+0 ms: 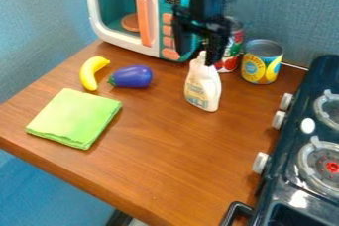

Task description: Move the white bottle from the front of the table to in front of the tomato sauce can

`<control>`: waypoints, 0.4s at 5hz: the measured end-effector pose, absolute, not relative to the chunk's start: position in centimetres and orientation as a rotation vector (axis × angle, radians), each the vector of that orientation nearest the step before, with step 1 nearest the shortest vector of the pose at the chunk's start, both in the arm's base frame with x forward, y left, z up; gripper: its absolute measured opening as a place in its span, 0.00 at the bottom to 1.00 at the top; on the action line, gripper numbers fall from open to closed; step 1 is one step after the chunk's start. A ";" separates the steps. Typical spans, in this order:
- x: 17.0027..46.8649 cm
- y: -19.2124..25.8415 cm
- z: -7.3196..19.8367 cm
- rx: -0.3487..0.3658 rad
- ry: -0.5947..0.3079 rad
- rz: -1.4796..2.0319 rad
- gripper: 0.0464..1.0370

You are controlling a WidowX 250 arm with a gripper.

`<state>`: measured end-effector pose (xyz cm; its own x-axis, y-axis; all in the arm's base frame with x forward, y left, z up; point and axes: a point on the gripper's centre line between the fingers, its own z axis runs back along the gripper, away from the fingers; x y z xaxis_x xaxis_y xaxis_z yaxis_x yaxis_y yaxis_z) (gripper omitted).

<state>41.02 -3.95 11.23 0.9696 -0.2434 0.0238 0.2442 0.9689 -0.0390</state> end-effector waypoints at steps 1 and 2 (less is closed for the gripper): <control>38.6 -3.1 13.3 -0.065 -0.113 -0.272 0.97; 35.1 -2.7 14.4 -0.062 -0.122 -0.328 0.97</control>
